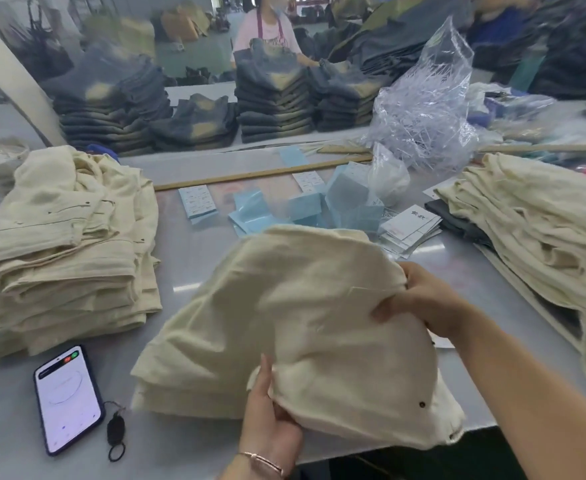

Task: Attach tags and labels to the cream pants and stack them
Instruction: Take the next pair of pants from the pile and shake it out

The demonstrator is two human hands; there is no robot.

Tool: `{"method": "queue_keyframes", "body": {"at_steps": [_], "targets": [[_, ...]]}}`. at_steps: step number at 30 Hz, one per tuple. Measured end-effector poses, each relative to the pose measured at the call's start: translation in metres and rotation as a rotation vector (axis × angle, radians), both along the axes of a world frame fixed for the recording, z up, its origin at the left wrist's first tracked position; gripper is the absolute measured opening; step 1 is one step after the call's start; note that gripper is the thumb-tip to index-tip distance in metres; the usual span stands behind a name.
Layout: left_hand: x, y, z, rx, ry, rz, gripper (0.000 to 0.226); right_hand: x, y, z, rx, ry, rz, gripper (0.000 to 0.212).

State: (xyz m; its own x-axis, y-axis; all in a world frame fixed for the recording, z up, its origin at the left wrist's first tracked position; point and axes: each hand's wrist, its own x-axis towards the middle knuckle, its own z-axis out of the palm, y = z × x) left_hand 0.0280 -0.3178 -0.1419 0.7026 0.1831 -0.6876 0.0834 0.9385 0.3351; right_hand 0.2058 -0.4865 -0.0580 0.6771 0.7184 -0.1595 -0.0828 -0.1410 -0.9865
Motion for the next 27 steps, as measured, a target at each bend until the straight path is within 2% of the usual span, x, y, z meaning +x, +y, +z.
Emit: {"method": "queue_keyframes", "body": {"at_steps": [3, 5, 10, 12, 13, 14, 16, 18, 21, 24, 27], "targets": [[0.01, -0.001, 0.023, -0.044, -0.062, 0.043, 0.052, 0.002, -0.008, 0.028, 0.106, -0.032, 0.008, 0.044], [0.017, -0.008, 0.041, -0.075, -0.105, 0.042, 0.044, 0.006, -0.015, 0.045, 0.157, -0.062, -0.004, 0.046], [0.031, -0.031, 0.072, -0.039, -0.327, -0.107, 0.027, 0.018, -0.05, 0.081, 0.266, -0.14, -0.023, 0.044], [0.046, -0.039, 0.083, 0.055, -0.41, -0.102, 0.047, 0.025, -0.074, 0.093, 0.286, -0.177, -0.047, 0.039], [0.057, -0.046, 0.093, 0.121, -0.425, -0.112, 0.059, 0.031, -0.089, 0.099, 0.285, -0.196, -0.09, 0.037], [0.069, -0.053, 0.103, 0.211, -0.434, -0.122, 0.061, 0.038, -0.105, 0.105, 0.283, -0.215, -0.152, 0.038], [0.101, -0.072, 0.122, 0.392, -0.436, -0.157, 0.046, 0.055, -0.144, 0.122, 0.275, -0.259, -0.302, 0.046], [0.141, -0.099, 0.143, 0.518, -0.415, -0.195, 0.046, 0.071, -0.187, 0.142, 0.276, -0.347, -0.414, 0.035], [0.199, -0.155, 0.181, 0.604, -0.491, -0.269, 0.047, 0.094, -0.254, 0.169, 0.204, -0.482, -0.568, 0.025], [0.251, -0.219, 0.234, 0.676, -0.638, -0.42, 0.03, 0.118, -0.311, 0.181, 0.051, -0.58, -0.75, 0.03], [0.302, -0.276, 0.286, 0.745, -0.681, -0.536, 0.025, 0.132, -0.359, 0.192, 0.004, -0.675, -0.986, 0.032]]}}
